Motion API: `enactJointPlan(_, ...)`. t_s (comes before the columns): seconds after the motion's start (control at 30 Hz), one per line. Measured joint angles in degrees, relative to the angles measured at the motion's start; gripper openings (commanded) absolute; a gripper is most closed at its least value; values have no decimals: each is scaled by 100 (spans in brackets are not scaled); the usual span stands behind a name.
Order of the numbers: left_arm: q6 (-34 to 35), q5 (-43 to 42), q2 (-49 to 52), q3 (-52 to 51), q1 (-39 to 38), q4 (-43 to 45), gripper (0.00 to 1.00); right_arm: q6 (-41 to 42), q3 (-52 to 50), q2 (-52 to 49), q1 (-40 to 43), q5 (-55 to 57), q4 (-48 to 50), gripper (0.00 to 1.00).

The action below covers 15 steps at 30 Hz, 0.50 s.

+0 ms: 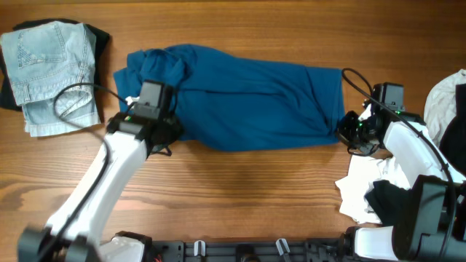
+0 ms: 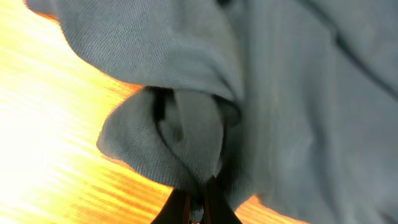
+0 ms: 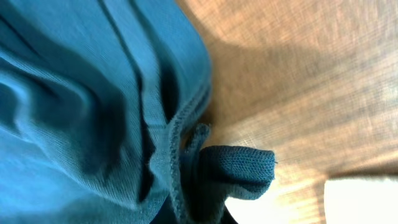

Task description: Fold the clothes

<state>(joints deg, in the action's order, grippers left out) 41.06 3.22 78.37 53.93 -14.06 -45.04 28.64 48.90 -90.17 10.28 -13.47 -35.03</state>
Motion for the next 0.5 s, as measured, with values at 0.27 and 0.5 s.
enactJointPlan(0.27, 2, 146, -1574, 0, 0, -935, 4, 0, 11, 2, 2, -2, 116, 4)
enactJointPlan(0.5, 0, 146, -1818, 0, 0, -1410, 4, 0, 11, 358, 0, 57, 7, 5)
